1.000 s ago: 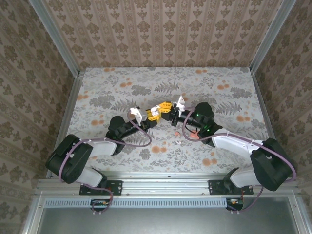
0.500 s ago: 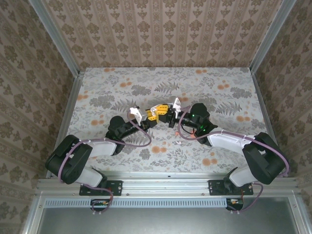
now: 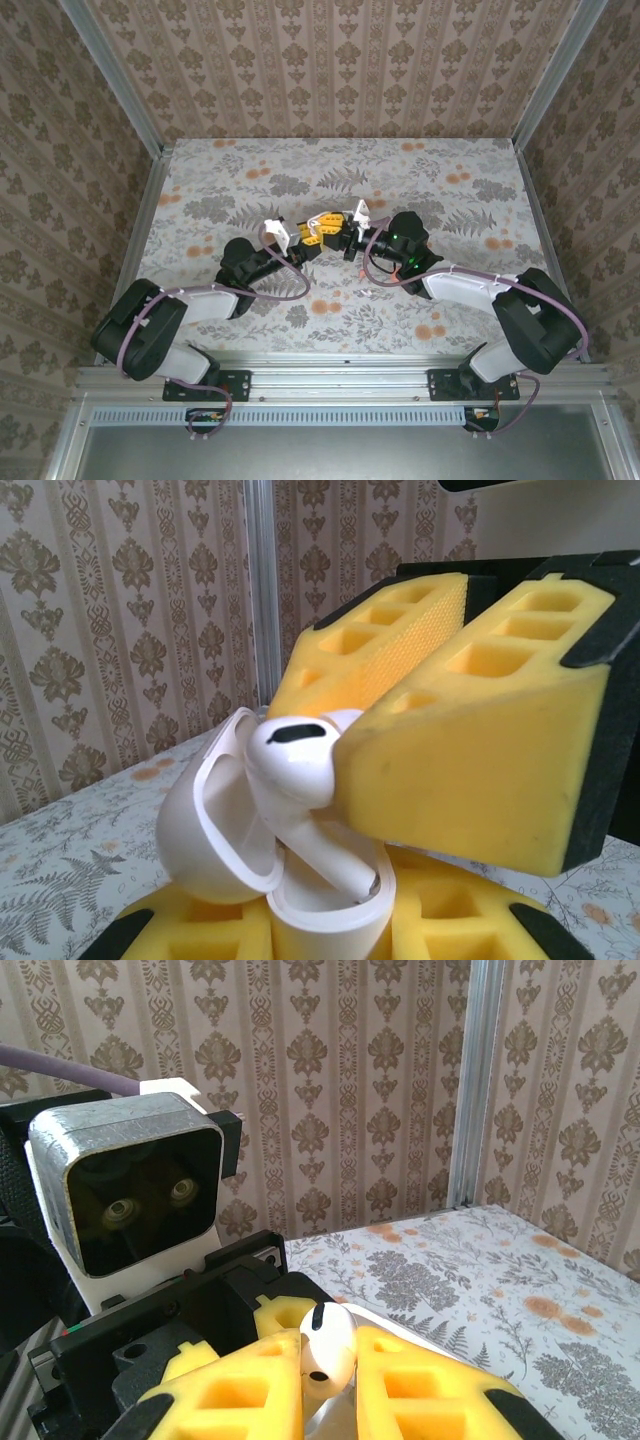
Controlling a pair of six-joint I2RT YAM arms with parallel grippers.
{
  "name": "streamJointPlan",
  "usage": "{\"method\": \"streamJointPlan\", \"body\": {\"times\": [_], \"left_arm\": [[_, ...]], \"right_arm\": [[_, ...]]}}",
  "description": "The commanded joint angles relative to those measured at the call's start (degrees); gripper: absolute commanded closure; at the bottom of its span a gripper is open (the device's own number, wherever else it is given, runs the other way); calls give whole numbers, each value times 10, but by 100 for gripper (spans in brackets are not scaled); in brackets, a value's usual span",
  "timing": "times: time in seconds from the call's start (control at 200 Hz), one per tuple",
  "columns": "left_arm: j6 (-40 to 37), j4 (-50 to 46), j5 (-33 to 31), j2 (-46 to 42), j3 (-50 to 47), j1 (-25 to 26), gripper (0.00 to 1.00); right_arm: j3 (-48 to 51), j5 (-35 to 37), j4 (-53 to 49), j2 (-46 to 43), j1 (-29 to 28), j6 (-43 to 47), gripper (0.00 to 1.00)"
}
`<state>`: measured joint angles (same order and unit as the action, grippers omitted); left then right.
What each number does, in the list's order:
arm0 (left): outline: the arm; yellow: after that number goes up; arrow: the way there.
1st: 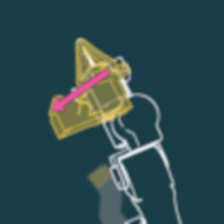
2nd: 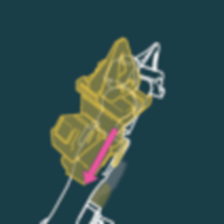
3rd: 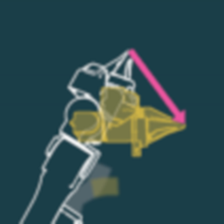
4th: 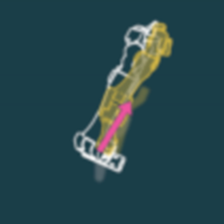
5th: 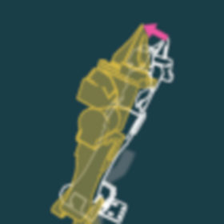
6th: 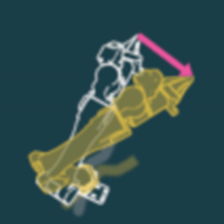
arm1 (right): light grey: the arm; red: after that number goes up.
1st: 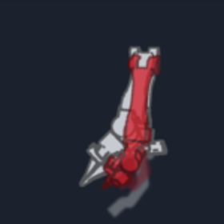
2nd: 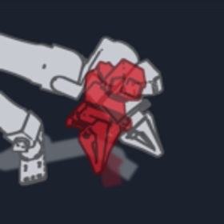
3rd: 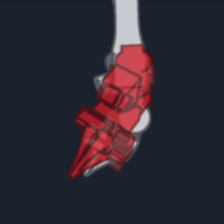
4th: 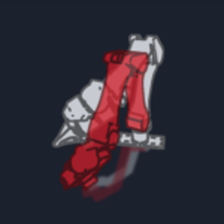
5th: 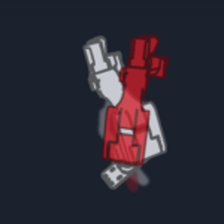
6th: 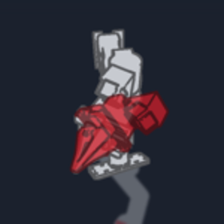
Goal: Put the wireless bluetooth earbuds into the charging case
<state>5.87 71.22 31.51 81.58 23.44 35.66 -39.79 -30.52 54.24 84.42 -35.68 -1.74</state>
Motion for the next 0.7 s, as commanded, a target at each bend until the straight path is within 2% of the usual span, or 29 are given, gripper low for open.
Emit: {"method": "streamJointPlan", "body": {"times": [0.0,0.295,0.695], "left_arm": [[14,32,1,-24,15,6,89],[18,33,0,-22,20,6,89],[17,31,-2,-25,19,6,89]], "right_arm": [[-8,-19,8,13,-5,3,83],[-5,-56,9,16,-6,11,82],[11,-60,4,9,-6,25,81]]}}
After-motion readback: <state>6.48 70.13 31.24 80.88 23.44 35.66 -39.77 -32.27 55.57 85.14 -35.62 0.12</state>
